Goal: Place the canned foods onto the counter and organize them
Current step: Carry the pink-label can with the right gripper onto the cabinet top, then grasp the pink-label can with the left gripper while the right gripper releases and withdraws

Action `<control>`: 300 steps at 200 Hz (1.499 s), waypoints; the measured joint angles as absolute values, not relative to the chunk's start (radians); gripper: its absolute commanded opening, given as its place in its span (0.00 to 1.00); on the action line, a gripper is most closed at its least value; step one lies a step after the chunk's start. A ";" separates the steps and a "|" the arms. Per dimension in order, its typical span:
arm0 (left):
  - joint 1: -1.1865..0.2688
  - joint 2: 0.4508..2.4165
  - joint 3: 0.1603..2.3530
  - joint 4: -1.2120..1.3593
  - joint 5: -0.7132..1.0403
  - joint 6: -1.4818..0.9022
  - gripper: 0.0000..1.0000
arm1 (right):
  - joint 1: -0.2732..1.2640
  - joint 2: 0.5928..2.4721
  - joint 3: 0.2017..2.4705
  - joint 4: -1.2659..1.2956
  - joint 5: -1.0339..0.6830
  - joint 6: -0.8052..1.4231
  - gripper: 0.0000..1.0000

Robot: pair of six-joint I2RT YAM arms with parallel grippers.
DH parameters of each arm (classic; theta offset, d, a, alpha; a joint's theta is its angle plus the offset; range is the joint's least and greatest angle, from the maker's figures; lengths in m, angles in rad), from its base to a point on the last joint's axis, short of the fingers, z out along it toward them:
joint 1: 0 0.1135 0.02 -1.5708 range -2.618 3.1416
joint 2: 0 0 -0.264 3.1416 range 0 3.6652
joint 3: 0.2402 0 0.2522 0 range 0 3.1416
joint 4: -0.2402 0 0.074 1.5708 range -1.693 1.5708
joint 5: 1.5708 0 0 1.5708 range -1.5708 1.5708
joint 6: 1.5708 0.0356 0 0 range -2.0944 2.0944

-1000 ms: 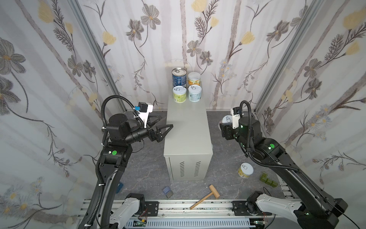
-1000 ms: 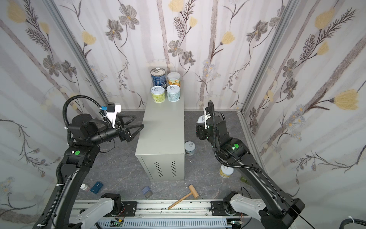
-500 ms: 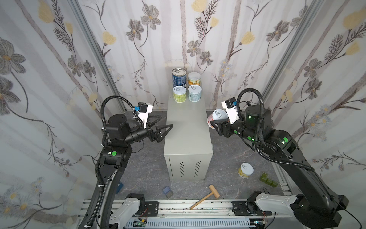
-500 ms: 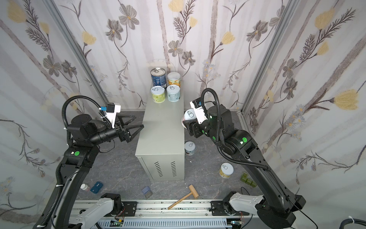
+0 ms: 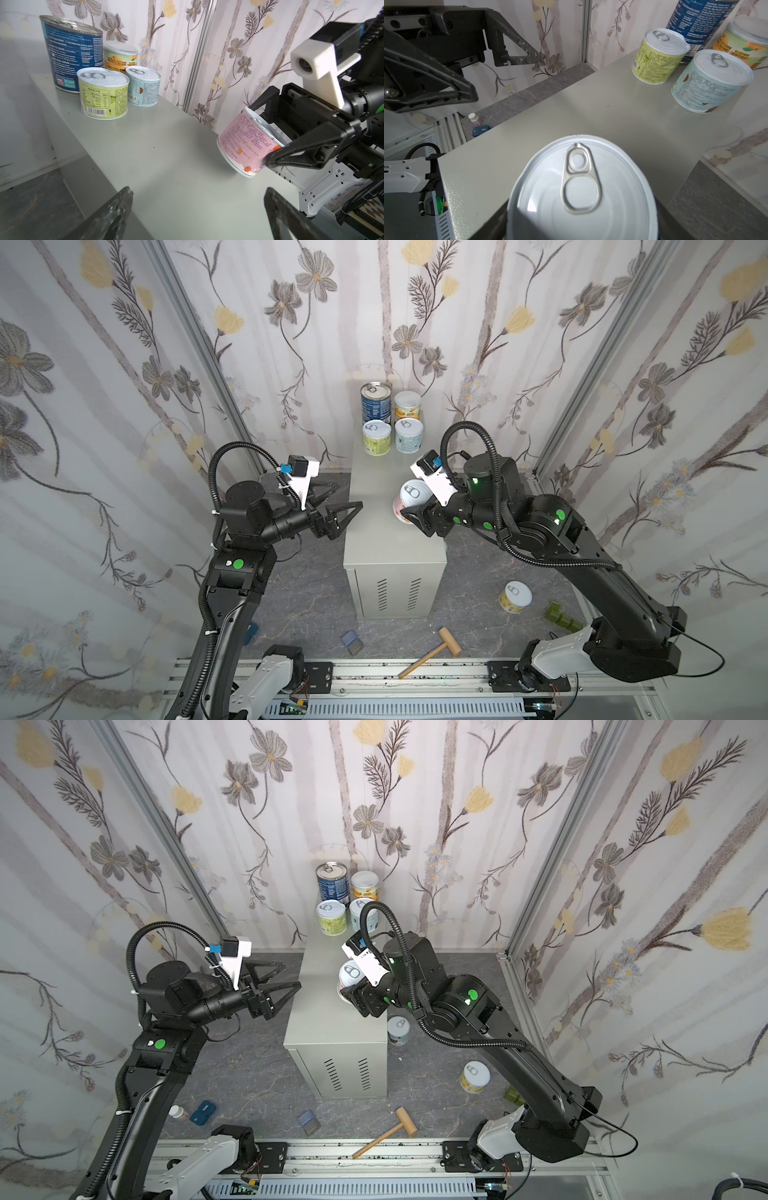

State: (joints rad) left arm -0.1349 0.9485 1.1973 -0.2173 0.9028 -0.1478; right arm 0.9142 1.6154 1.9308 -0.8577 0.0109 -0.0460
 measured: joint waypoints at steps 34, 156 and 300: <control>-0.135 0.944 1.193 -0.213 0.904 -0.157 1.00 | 0.937 1.689 1.985 -0.886 0.044 -0.061 0.75; -0.151 0.936 1.186 -0.186 0.910 -0.165 1.00 | 0.960 1.785 2.154 -0.889 0.099 -0.087 1.00; -0.590 1.028 1.324 -0.483 0.468 0.039 1.00 | 0.654 1.309 1.685 -0.703 0.112 0.044 1.00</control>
